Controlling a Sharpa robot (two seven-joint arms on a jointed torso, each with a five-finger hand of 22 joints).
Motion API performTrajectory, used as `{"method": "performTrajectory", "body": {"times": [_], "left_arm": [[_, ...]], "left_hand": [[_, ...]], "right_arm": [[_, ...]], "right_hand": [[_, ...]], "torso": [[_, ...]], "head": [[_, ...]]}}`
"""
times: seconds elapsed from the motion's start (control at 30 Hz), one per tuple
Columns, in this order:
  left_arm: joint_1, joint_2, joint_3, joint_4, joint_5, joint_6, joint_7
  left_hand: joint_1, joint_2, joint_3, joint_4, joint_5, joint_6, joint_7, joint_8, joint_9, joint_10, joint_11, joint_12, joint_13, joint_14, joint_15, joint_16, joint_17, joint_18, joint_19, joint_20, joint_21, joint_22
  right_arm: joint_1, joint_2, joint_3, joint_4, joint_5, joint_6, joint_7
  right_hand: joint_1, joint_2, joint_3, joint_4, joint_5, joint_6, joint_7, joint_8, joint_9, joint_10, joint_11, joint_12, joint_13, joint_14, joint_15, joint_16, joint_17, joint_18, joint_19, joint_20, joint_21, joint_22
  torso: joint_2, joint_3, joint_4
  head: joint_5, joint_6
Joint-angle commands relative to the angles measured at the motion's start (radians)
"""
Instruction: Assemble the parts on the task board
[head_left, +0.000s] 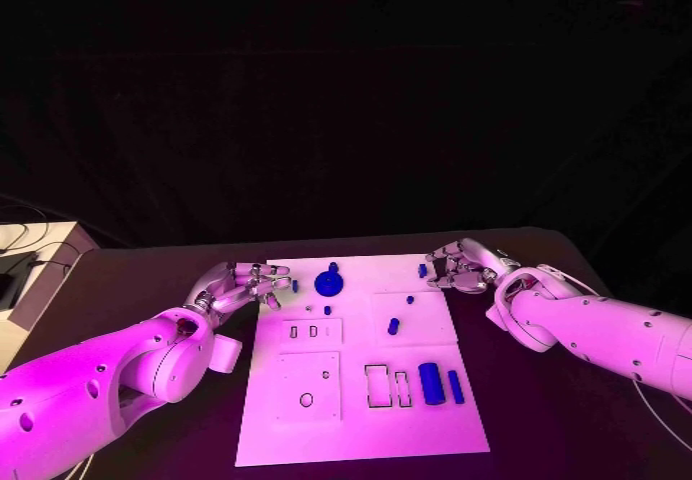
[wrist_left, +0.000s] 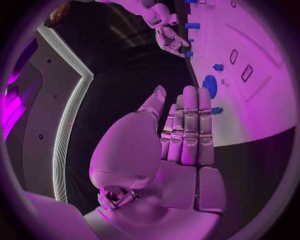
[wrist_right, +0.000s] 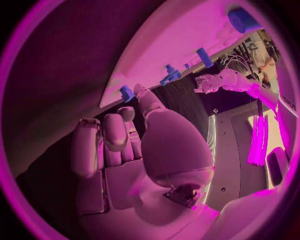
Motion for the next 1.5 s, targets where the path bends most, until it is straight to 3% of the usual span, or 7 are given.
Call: {"method": "performTrajectory", "body": {"times": [0.03,0.37,0.63,1.1,1.5], "left_arm": [[-0.001,-0.001,0.001,0.005,-0.01,0.024,0.013],[-0.002,-0.006,0.001,0.007,-0.01,0.025,0.012],[-0.001,-0.01,0.001,0.008,-0.01,0.024,0.011],[-0.001,-0.015,0.001,0.009,-0.01,0.023,0.007],[-0.001,-0.015,0.001,0.009,-0.01,0.023,0.006]], "left_hand": [[-0.002,0.011,-0.003,-0.002,-0.001,-0.009,0.001,0.002,0.001,-0.017,0.002,-0.002,-0.001,-0.008,0.004,0.013,0.005,-0.009,-0.011,-0.001,0.009,0.006],[-0.004,0.011,-0.004,-0.003,-0.002,-0.009,0.001,0.002,0.001,-0.022,0.004,-0.001,-0.002,-0.013,0.005,0.023,0.005,-0.006,-0.017,0.002,0.017,0.012],[-0.005,0.011,-0.005,-0.003,-0.002,-0.01,0.002,0.002,0.001,-0.027,0.005,-0.002,-0.002,-0.017,0.006,0.029,0.001,-0.004,-0.022,0.005,0.022,0.015],[-0.005,0.012,-0.004,-0.002,-0.002,-0.009,0.002,0.003,0.001,-0.03,0.006,-0.002,-0.002,-0.02,0.007,0.032,-0.003,-0.003,-0.024,0.006,0.023,0.016],[-0.005,0.012,-0.003,-0.002,-0.002,-0.009,0.002,0.003,0.001,-0.03,0.006,-0.002,-0.002,-0.021,0.007,0.033,-0.005,-0.002,-0.025,0.007,0.024,0.016]], "right_arm": [[-0.002,0.011,0.0,-0.015,-0.045,0.045,-0.026],[-0.002,0.034,0.0,-0.033,-0.05,0.036,-0.031],[-0.001,0.045,0.001,-0.045,-0.045,0.053,-0.036],[0.002,0.055,0.001,-0.07,-0.033,0.048,-0.039],[0.006,0.067,0.001,-0.073,-0.031,0.072,-0.028]], "right_hand": [[0.01,0.0,0.001,-0.001,-0.002,0.001,0.008,0.002,0.0,-0.007,-0.001,-0.004,0.0,0.0,-0.002,-0.005,0.001,-0.004,0.076,-0.007,-0.003,0.202],[0.007,0.001,0.002,0.005,0.006,-0.003,0.008,0.002,0.0,-0.007,-0.001,-0.001,0.001,0.001,-0.002,-0.003,0.006,-0.005,0.077,-0.006,0.0,0.203],[0.005,0.005,0.003,0.01,0.004,-0.002,0.008,0.002,0.0,-0.005,-0.001,0.002,0.001,0.002,-0.002,-0.001,0.009,-0.005,0.077,-0.006,0.002,0.203],[0.002,0.038,0.014,0.012,-0.003,0.0,0.01,0.002,-0.001,-0.009,-0.001,0.002,0.001,0.002,-0.002,0.0,0.013,-0.005,0.077,-0.006,0.004,0.204],[0.002,0.045,0.019,-0.002,-0.009,0.004,0.01,0.002,0.0,-0.006,-0.001,0.008,0.005,0.003,-0.002,0.003,0.02,-0.007,0.078,-0.006,0.013,0.206]], "torso": [[0.0,-0.001,-0.0007],[-0.001,-0.0006,0.0011],[-0.001,-0.0001,-0.0014],[-0.001,0.0006,0.0004],[0.001,0.0014,-0.001]], "head": [[0.0,-0.003],[0.002,-0.007],[0.006,-0.01],[0.002,-0.009],[0.005,-0.011]]}}
